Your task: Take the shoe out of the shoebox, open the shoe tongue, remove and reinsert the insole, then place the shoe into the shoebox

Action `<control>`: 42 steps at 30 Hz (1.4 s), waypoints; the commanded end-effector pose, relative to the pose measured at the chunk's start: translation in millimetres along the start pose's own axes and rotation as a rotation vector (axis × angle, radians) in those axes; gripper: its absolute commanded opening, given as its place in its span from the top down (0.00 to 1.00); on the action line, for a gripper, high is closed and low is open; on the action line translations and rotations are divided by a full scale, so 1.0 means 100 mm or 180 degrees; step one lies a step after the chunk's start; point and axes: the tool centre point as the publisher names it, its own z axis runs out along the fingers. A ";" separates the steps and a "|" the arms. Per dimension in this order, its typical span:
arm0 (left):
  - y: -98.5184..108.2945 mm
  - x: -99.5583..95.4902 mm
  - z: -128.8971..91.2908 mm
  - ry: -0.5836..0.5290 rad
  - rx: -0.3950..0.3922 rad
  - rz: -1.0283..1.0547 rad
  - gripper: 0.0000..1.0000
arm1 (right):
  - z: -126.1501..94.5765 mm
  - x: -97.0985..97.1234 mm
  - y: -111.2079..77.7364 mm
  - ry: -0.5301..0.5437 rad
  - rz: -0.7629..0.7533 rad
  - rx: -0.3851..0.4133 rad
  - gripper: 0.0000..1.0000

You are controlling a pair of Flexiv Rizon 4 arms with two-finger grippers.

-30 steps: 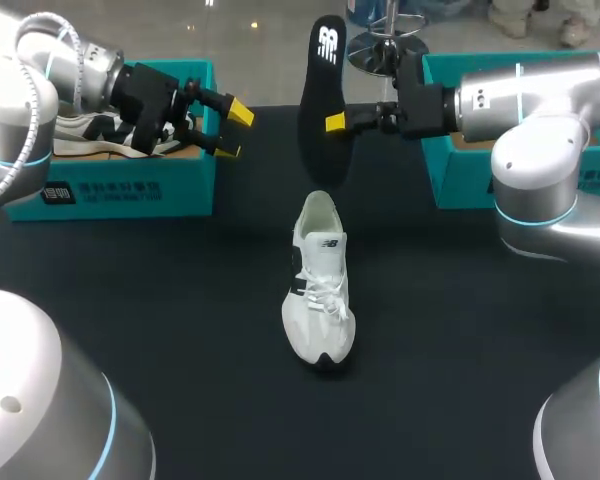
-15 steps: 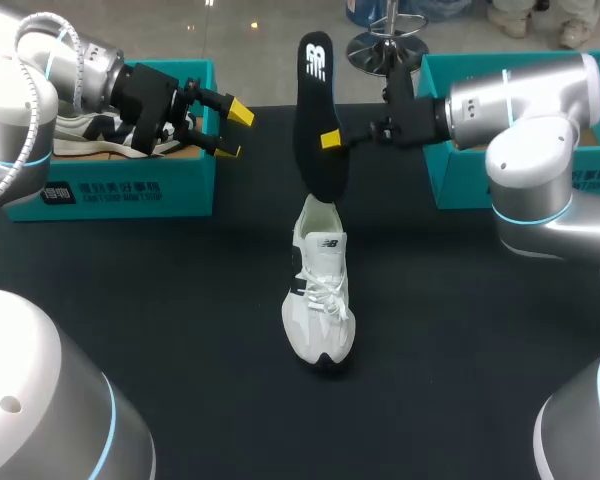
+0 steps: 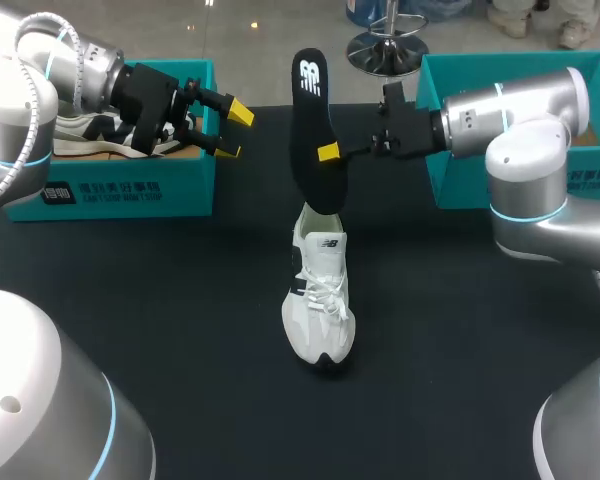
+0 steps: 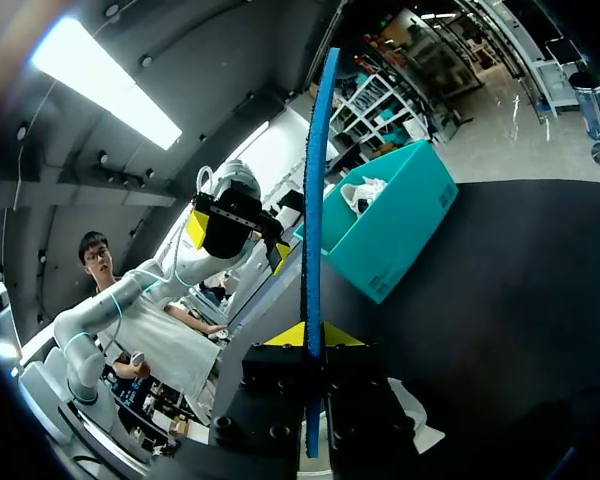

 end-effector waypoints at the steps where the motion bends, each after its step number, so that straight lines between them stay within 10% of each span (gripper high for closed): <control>1: 0.00 0.00 0.00 0.0008 0.0002 0.0003 0.00 | 0.17 0.00 -0.07 -0.0010 0.0016 -0.0119 1.00; 28: 0.00 0.00 0.00 0.0008 0.0002 0.0003 0.00 | 0.40 -0.10 -0.41 -0.0060 0.0216 -0.0125 1.00; 42: 0.00 0.00 0.00 0.0008 0.0002 0.0003 0.00 | 0.26 -0.10 -0.22 -0.0184 0.0015 -0.0117 1.00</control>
